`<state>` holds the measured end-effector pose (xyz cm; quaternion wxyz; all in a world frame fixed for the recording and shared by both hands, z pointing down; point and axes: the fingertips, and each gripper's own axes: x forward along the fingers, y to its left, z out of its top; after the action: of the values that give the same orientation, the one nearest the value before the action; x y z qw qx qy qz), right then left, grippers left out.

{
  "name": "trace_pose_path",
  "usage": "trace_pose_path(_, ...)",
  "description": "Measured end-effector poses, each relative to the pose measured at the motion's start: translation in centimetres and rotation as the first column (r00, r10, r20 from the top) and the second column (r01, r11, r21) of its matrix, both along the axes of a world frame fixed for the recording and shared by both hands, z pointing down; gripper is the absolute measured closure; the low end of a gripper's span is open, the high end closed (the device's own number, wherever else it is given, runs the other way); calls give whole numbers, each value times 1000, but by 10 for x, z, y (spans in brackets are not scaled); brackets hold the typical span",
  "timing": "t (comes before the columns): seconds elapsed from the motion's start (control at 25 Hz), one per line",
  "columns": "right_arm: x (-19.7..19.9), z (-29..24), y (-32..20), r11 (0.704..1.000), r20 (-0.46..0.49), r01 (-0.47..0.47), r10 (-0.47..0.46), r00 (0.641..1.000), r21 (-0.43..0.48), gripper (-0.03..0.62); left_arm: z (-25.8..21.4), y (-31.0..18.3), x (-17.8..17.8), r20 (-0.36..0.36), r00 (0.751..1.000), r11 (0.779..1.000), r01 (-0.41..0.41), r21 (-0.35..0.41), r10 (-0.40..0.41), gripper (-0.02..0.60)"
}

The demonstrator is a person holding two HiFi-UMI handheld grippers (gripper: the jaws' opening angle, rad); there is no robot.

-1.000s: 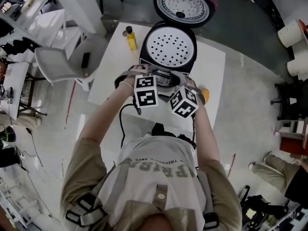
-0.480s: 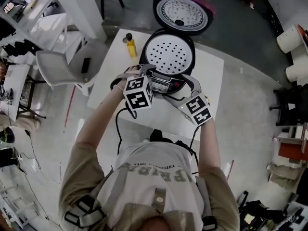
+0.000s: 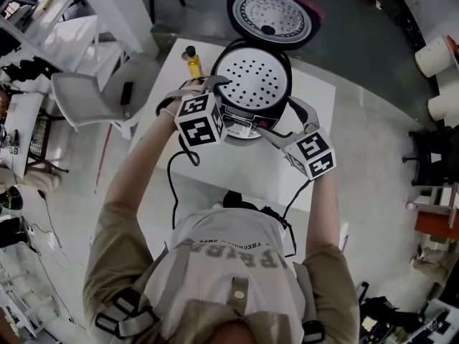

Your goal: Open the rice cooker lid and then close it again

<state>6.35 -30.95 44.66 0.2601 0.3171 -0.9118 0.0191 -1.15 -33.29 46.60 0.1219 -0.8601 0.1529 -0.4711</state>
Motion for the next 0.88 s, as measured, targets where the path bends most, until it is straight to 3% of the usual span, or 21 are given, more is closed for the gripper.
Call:
trace_pose_path(0.48,26,-25,-50,993,-85,-53,62,994,106,164,-40,-60,2,20,1000,995,4,96,-6,143)
trace_pose_path(0.88,61,-38,-88,976,-129,-143,165,978,166,164,-64,-101,6,7,999,985,48,166,-50,143)
